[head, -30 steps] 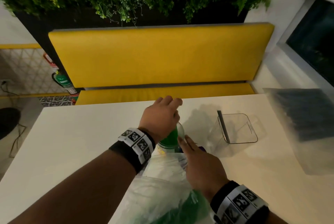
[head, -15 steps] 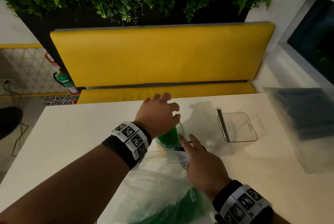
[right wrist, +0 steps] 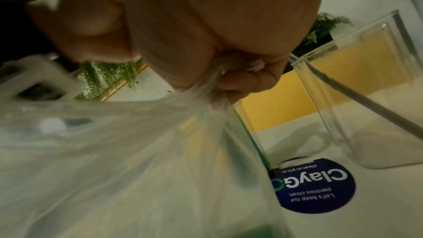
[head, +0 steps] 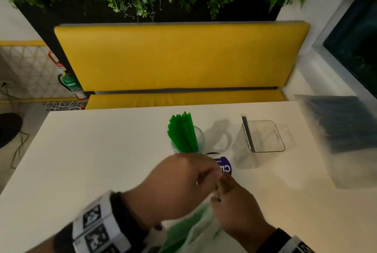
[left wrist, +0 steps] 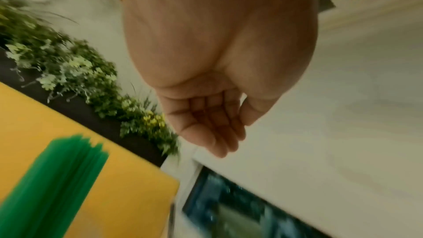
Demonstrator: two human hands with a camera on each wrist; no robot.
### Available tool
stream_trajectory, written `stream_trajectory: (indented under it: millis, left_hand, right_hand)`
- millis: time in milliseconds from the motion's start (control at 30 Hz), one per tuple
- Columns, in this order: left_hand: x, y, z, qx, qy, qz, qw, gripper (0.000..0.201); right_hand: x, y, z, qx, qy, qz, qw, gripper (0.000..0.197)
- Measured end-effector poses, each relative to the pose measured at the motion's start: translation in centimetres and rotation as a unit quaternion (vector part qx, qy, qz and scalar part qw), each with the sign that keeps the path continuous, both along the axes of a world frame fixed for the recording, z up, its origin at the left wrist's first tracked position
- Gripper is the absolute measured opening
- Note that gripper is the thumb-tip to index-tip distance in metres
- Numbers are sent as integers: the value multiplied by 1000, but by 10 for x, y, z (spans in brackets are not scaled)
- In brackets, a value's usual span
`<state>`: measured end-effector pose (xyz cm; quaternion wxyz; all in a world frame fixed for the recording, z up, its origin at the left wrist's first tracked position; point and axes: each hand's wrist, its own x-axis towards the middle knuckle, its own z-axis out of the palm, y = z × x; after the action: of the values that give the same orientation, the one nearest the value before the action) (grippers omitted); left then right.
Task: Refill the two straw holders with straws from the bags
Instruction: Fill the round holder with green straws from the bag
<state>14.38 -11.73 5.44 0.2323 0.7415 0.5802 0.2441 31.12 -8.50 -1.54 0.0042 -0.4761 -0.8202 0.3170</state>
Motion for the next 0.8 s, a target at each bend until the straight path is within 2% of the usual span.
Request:
stream_trajectory:
  millis: [33, 100, 200, 267, 333, 400, 467, 567, 667, 733, 800]
  left_hand:
    - [-5, 10, 20, 6, -69, 29, 997, 18]
    - [-9, 28, 66, 32, -130, 84, 987, 16]
    - [-5, 31, 109, 115, -149, 57, 980, 13]
    - [2, 16, 111, 161, -106, 6, 981, 13]
    - [12, -2, 80, 127, -24, -49, 990, 15]
    - [21, -14, 25, 11, 84, -83, 993, 23]
    - [20, -22, -43, -109, 167, -89, 976, 32]
    - [9, -22, -113, -216, 205, -48, 954, 44]
    - [15, -15, -140, -240, 262, -49, 933, 38]
    - [32, -12, -140, -231, 310, -94, 917, 38]
    - [46, -11, -137, -217, 306, -141, 916, 38]
  right_hand:
    - [-1, -2, 1, 1, -3, -2, 1000, 18]
    - [-2, -4, 0, 15, -14, -8, 1000, 20]
    - [6, 4, -9, 59, -43, -43, 996, 14]
    - [13, 13, -10, 96, -48, -73, 992, 13]
    - [21, 18, -7, 133, -20, -102, 986, 8]
    - [28, 20, -5, 127, -16, -122, 984, 8]
    - [35, 19, -7, 74, -17, -132, 988, 16]
    - [45, 13, -14, 20, 20, -71, 997, 32]
    - [49, 6, -21, -8, 2, 17, 1000, 35]
    - [48, 7, -23, -6, -14, 25, 1000, 37]
    - [46, 10, -25, 12, 2, 8, 1000, 46]
